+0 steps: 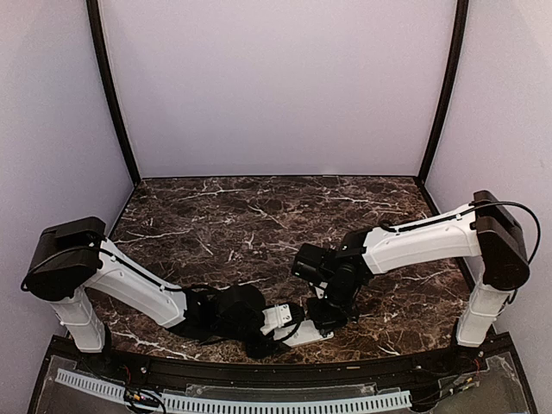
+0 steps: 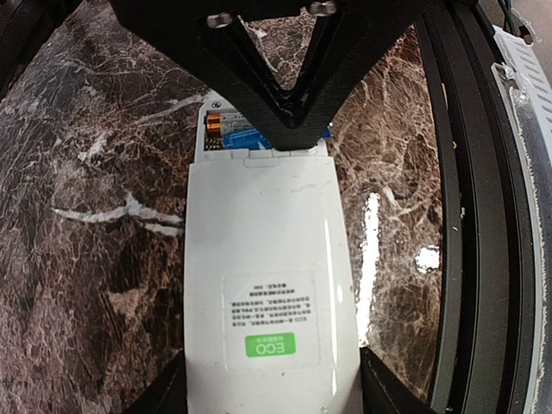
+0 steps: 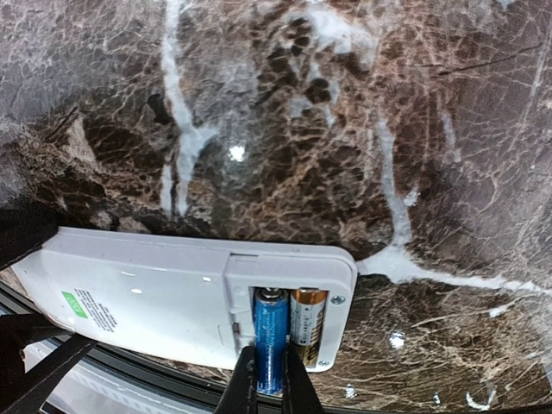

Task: Load the batteries into the remote control
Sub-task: Pick up the battery from the battery compartment.

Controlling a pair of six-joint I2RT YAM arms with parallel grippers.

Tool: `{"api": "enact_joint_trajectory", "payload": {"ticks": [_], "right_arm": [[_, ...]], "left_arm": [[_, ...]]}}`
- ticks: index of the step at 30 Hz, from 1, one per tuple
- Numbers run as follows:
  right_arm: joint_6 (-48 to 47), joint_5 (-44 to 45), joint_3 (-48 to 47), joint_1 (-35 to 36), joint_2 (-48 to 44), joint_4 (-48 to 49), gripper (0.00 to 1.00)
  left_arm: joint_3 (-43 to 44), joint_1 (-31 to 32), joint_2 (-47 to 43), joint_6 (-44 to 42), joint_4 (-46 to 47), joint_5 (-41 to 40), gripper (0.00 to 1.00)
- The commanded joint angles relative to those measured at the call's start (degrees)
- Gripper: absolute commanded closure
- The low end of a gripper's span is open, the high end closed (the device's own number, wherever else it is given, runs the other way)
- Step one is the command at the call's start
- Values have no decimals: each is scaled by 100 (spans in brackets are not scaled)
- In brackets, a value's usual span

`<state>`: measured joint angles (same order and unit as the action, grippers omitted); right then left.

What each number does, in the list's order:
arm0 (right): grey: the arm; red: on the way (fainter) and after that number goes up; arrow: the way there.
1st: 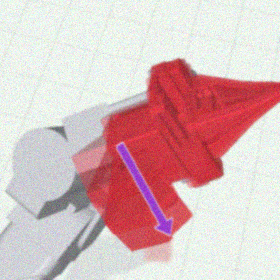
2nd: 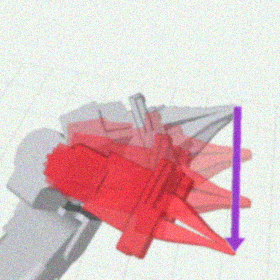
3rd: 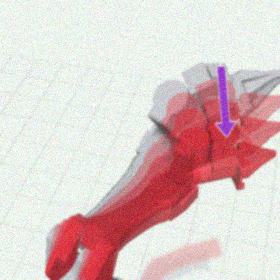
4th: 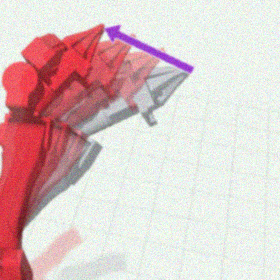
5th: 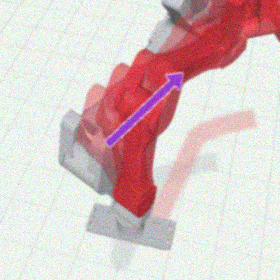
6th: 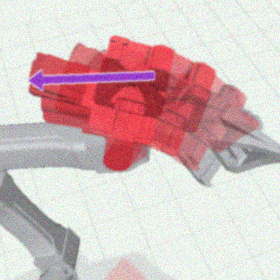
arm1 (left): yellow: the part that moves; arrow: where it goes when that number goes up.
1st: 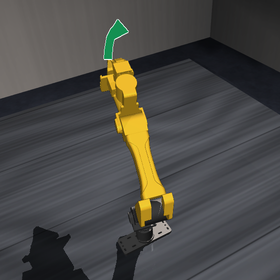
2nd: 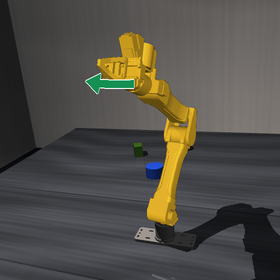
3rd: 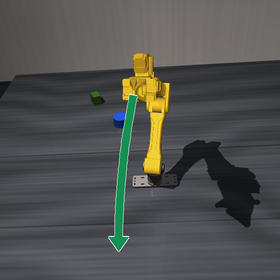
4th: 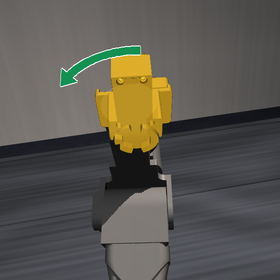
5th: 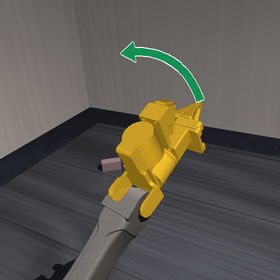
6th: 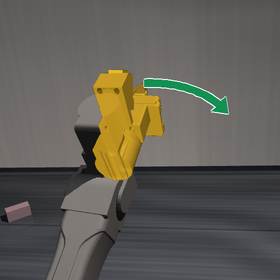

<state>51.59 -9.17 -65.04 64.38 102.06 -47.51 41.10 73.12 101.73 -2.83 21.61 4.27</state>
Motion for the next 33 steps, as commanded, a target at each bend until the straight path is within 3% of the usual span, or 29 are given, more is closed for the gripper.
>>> {"api": "enact_joint_trajectory", "payload": {"ticks": [1, 12, 19, 26, 33], "right_arm": [[34, 129, 158, -71, 380, 22, 100], [-123, 693, 106, -297, 621, 645, 100], [-178, 1097, 552, -270, 472, 1099, 100], [-153, 1209, 1474, -153, 333, 2239, 100], [-211, 1097, 1758, -35, 629, 2583, 100]], "left_arm": [[-228, 27, 360, 25, -945, 380, 76], [-241, 27, 363, 6, -905, 460, 80], [-268, 7, 352, 18, -843, 570, 79], [-249, -44, 345, 50, -802, 742, 65], [123, -44, 343, -19, -759, 699, 44]]}}
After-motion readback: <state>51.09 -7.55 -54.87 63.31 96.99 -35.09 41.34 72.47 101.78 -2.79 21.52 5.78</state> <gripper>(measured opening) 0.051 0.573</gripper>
